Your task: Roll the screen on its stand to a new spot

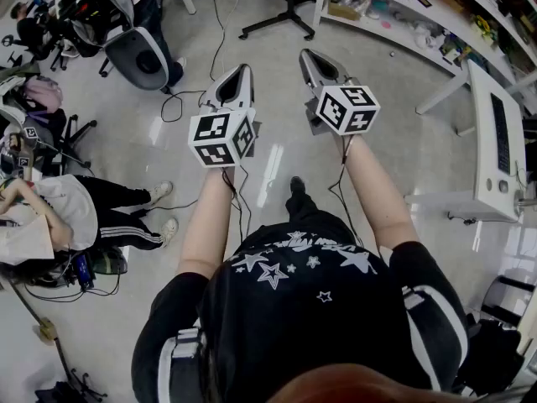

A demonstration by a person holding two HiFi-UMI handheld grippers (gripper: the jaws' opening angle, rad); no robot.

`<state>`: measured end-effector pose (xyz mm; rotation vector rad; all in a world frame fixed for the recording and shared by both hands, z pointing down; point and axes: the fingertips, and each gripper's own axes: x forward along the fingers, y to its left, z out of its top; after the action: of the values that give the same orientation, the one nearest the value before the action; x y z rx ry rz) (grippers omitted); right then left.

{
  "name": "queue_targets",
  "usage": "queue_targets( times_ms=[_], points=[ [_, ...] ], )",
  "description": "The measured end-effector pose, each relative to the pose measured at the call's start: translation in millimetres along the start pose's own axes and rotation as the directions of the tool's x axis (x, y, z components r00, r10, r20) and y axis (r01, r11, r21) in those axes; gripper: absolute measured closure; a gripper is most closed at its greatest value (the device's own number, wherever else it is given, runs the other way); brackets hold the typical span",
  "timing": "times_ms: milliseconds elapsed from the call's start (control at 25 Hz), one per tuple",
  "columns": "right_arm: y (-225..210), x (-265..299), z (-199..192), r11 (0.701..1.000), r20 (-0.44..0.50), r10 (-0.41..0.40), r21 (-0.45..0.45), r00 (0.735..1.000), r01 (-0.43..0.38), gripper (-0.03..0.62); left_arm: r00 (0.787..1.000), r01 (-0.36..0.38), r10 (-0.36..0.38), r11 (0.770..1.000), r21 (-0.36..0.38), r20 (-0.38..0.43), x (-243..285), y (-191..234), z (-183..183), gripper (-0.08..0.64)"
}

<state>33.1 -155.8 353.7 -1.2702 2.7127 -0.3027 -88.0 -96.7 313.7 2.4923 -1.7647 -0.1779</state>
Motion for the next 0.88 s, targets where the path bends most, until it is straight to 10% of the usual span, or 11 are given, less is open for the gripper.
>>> queue_targets(
  times_ms=[880],
  points=[
    [-148.8,144.7,41.4,1.000,-0.015,0.028,0.006,1.000,-0.028,0.586,0.996,-0.073,0.070,0.996,0.058,0.053,200.1,50.9,26.9,0.549]
  ],
)
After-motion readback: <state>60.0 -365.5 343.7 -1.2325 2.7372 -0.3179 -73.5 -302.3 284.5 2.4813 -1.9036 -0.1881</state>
